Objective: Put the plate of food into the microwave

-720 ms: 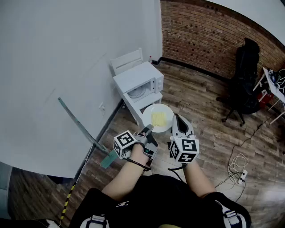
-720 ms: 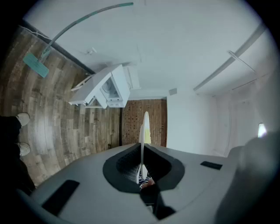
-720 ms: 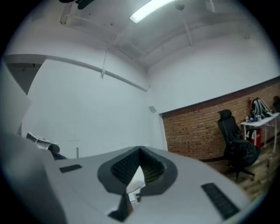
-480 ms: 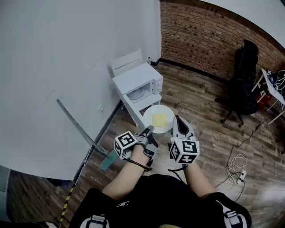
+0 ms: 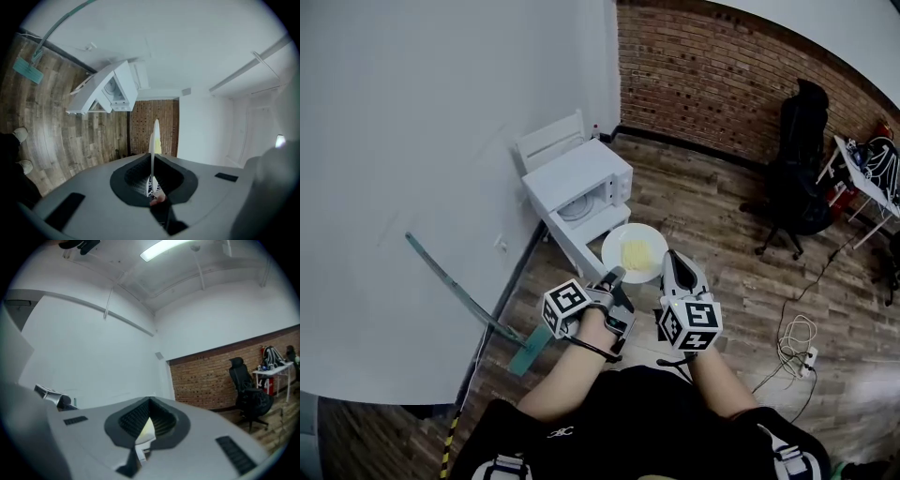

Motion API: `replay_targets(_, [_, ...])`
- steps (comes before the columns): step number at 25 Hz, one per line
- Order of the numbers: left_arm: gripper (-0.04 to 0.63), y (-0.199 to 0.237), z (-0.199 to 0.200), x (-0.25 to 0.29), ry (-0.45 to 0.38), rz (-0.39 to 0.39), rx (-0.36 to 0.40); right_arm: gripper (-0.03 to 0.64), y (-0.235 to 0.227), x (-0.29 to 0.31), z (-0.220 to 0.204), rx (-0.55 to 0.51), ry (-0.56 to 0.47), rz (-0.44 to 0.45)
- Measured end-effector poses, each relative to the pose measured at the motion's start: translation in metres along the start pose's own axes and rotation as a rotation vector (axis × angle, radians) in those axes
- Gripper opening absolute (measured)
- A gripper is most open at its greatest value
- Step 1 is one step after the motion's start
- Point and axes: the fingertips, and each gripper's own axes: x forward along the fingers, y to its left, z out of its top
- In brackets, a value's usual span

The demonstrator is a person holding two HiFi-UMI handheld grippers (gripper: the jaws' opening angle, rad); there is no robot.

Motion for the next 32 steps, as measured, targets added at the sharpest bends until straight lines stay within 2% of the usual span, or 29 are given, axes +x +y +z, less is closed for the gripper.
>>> replay_targets(7, [0.011, 0.012, 0.023, 0.02, 0.07, 0.017, -0.018, 0.006, -0.002, 0.017, -0.006, -0.005, 0.003, -0.077])
replay_targets(14, [0.011, 0.016, 0.035, 0.05, 0.107, 0.032, -0.029, 0.006, -0.016, 0.039, 0.005, 0.036, -0.056, -0.091])
replay_targets(19, [0.011, 0.02, 0.046, 0.086, 0.079, 0.05, -0.024, 0.006, -0.039, 0.071, -0.002, 0.052, -0.05, -0.058])
replay_targets(23, [0.011, 0.018, 0.053, 0.13, 0.038, 0.063, -0.025, 0.006, -0.074, 0.112, -0.001, 0.057, -0.057, -0.007])
replay_targets(29, [0.011, -0.015, 0.063, 0.209, -0.042, 0.036, 0.007, 0.006, -0.139, 0.179, 0.028, 0.045, -0.056, 0.074])
replay_targets(32, [0.011, -0.023, 0.066, 0.248, -0.084, 0.026, -0.009, 0.006, -0.173, 0.21, 0.031, 0.042, -0.036, 0.107])
